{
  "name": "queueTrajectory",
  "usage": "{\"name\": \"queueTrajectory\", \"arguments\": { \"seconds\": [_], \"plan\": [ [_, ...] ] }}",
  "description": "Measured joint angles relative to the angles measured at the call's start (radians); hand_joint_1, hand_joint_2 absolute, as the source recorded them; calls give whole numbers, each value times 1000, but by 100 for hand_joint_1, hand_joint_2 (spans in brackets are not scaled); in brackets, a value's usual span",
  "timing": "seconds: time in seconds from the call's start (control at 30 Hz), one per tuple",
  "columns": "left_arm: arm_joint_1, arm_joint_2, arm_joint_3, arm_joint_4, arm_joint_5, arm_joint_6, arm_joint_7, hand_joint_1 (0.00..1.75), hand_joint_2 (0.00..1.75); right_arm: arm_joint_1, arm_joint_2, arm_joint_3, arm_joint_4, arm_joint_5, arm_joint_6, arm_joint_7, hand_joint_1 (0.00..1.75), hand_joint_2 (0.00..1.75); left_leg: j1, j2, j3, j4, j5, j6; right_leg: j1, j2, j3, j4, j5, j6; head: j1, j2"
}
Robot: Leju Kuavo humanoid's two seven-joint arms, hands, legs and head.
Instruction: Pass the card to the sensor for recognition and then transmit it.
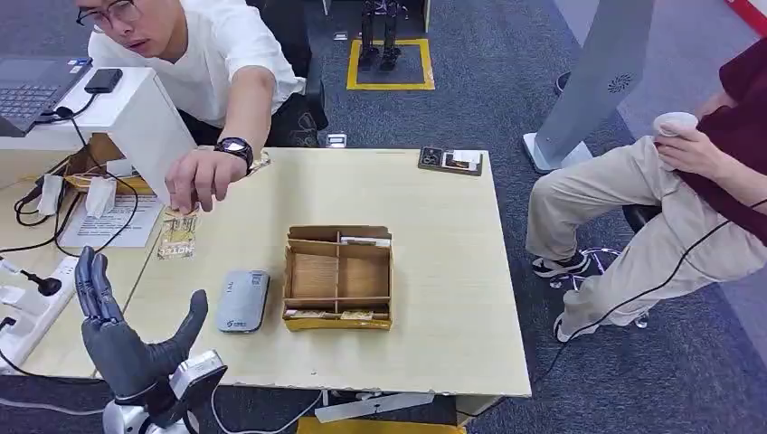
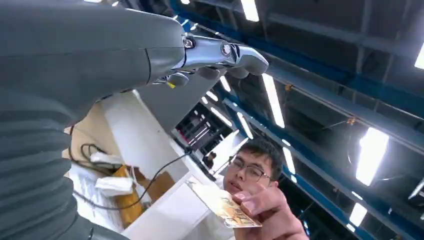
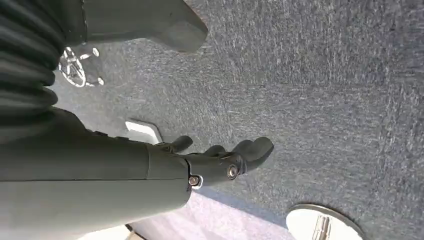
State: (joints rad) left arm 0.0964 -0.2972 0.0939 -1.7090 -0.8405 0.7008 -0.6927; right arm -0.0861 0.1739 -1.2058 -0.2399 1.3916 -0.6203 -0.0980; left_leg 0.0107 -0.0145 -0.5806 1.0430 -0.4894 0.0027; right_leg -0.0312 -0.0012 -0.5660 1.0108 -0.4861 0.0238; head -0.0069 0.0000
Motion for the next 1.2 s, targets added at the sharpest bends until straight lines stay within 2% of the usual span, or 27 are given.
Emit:
{"name": "queueTrajectory", "arguments": {
  "seconds": [0.47,1.13,1.17,1.2],
  "plan": [
    [-58,6,27,24,-225,0,113,0,175,-1,-6,25,6,6,7,2,0,175,0,0,0,0,0,0,0,0,0,0,0,0,0,0],
    [-113,7,27,78,-329,0,188,0,175,-8,-9,44,7,8,10,8,0,175,0,0,0,0,0,0,0,1,0,0,0,0,0,0],
    [-115,7,27,82,-332,0,191,61,175,-9,-9,45,7,8,10,8,0,175,0,0,0,0,0,0,0,1,0,0,0,0,0,0],
    [-117,7,27,85,-333,0,193,61,175,-9,-9,45,7,8,10,8,0,175,0,0,0,0,0,0,0,1,-1,0,0,0,0,0]
  ]
}}
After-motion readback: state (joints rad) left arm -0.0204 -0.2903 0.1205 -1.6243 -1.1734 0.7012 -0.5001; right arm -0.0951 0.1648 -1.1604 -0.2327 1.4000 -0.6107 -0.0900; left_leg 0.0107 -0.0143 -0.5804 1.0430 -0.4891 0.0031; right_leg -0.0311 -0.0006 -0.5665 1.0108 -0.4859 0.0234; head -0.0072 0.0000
